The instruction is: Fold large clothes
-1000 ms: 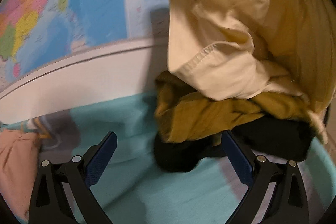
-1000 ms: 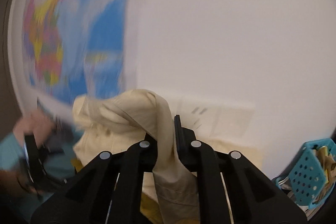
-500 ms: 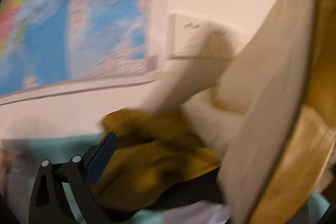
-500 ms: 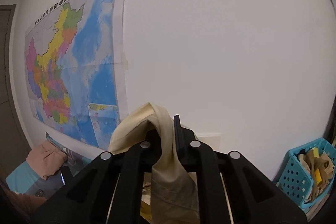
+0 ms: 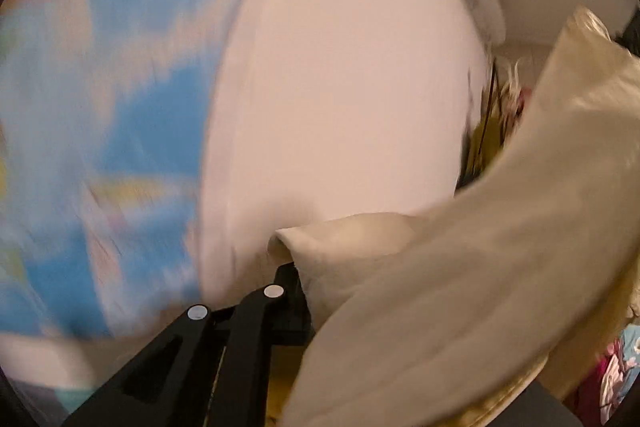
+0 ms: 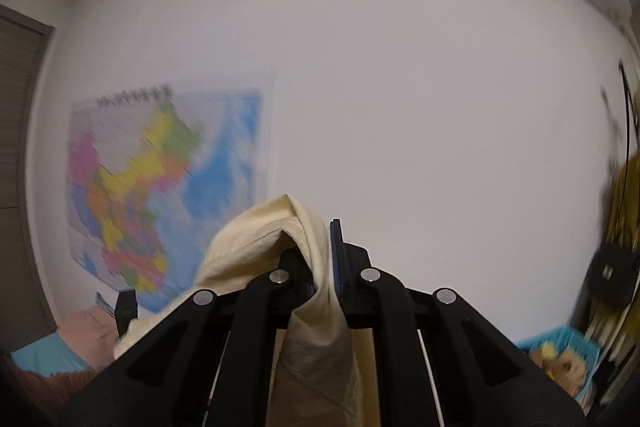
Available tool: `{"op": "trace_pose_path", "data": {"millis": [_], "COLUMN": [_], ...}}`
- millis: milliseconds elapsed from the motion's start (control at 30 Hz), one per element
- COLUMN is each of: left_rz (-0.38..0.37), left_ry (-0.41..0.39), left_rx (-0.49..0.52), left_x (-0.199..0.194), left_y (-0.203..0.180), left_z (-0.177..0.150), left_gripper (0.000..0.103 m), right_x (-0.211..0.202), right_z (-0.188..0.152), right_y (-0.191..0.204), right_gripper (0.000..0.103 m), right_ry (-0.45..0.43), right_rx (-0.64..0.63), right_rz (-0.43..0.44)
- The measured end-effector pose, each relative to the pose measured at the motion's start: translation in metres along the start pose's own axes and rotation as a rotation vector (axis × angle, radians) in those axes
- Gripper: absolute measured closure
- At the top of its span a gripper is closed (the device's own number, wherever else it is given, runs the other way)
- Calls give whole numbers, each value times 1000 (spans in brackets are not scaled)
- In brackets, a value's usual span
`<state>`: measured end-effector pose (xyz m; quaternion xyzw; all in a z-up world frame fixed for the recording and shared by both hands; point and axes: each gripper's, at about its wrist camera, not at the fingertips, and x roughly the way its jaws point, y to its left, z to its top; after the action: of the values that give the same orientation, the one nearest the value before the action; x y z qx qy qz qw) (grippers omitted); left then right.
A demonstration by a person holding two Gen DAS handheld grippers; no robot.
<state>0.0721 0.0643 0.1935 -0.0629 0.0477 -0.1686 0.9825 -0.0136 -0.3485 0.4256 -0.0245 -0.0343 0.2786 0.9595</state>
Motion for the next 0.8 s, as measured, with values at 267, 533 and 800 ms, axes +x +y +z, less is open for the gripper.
{"op": "trace_pose_path", "data": {"millis": [267,533,800], "left_rz": [117,465,652], "left_ry": [-187,-190,148], "left_rx": [36,182,185], "left_x": [-178,-336,-270], "left_y": [-3,-24,36], "left_z": [84,99,51], "left_gripper": [96,96,96], "right_x": [-91,-98,75], "right_z": [26,-29,-171], "right_y": [45,95,98], "right_gripper": [97,97,95], "right_ry": [-86,-12,371], "right_rx": [43,206,483], "right_rz": [160,466,513]}}
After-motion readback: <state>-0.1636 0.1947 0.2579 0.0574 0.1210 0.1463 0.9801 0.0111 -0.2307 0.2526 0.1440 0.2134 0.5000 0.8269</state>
